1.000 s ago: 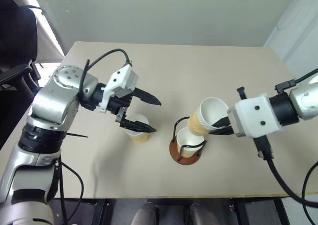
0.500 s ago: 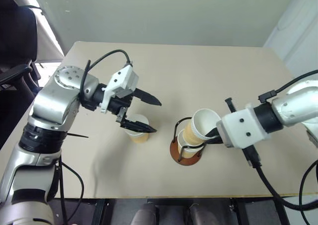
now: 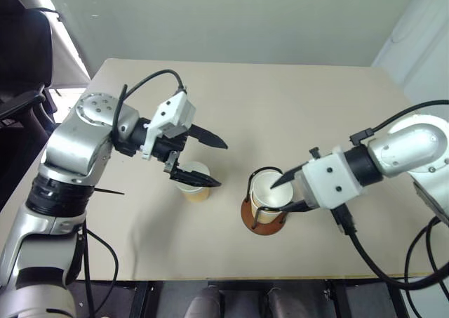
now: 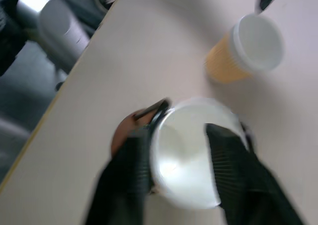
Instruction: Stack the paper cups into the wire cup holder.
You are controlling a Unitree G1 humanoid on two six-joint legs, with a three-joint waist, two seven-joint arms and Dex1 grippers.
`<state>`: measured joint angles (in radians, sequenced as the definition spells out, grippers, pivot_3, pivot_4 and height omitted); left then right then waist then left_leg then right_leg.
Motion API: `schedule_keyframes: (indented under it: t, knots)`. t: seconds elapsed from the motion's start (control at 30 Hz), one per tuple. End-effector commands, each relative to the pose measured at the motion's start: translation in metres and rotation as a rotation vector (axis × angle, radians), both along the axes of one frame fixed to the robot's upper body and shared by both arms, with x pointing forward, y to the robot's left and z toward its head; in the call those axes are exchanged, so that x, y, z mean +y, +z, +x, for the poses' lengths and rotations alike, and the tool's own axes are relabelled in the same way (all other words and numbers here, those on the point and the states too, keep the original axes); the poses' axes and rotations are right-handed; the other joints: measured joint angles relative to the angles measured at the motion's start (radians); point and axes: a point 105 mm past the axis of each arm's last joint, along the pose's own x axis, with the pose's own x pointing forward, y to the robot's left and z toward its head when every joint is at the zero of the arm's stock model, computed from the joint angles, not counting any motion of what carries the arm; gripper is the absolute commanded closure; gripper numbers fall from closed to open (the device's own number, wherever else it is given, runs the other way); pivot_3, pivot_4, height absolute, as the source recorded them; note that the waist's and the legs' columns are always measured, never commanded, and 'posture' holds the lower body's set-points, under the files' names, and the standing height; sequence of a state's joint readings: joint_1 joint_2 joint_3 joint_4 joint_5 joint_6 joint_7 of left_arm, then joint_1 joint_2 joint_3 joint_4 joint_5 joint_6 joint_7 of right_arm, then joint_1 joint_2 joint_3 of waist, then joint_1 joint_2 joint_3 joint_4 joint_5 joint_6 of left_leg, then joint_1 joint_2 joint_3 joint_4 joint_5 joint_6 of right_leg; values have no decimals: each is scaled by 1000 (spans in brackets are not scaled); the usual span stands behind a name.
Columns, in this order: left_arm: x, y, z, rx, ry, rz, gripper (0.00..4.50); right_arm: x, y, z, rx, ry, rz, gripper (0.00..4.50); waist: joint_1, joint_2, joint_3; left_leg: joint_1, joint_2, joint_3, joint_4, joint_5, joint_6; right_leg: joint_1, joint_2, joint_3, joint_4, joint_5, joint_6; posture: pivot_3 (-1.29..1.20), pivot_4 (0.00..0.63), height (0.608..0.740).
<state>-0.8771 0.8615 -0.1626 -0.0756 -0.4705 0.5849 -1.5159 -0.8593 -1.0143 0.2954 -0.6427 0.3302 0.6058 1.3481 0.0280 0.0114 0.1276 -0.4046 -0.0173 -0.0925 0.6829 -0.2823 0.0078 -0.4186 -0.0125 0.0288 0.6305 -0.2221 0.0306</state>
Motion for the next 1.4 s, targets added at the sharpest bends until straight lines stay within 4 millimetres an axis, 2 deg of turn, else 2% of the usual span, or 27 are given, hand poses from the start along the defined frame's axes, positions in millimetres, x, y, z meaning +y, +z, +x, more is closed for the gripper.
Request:
schedule_keyframes:
  t: [0.03,0.17,0.3,0.43,0.73,0.83,1.0,1.4]
  knots:
    - [3,8,1,-76,23,11,0,1,27,8,-50,-60,115,2195,0,0,0,0,0,0,0,0,0,0,0,0,0,0,0,0,150,740]
    - [11,12,2,-172,54,59,0,1,55,8,22,-124,296,2195,-2,0,0,0,0,0,0,0,0,0,0,0,0,0,0,0,150,740]
    - [22,8,0,-258,74,164,0,0,70,0,103,-144,395,2195,-2,0,0,0,0,0,-2,0,0,-1,1,0,-2,0,0,0,150,740]
    - [33,-7,1,-330,86,292,0,-3,73,-4,143,-168,425,2195,-1,0,0,0,0,0,-2,0,0,-1,1,0,-3,0,0,0,150,740]
    - [31,-20,-6,-323,94,347,0,-7,79,-19,235,-149,441,2195,-3,1,0,0,0,0,-2,0,0,-1,0,0,-2,-1,-1,0,150,740]
    - [36,-29,-4,-317,109,388,0,-8,81,-19,252,-156,456,2195,-3,0,0,0,0,0,-3,0,0,-1,1,0,-1,-1,-1,0,150,740]
    - [35,-33,-7,-306,106,406,0,-11,82,-19,256,-180,452,2195,-1,0,0,0,0,0,-2,0,0,-1,0,0,-1,-1,-1,0,150,740]
    - [42,-45,1,-325,121,484,0,-14,81,-19,251,-202,454,2195,-2,1,0,0,0,0,-2,0,0,-1,0,0,0,-1,-1,0,150,740]
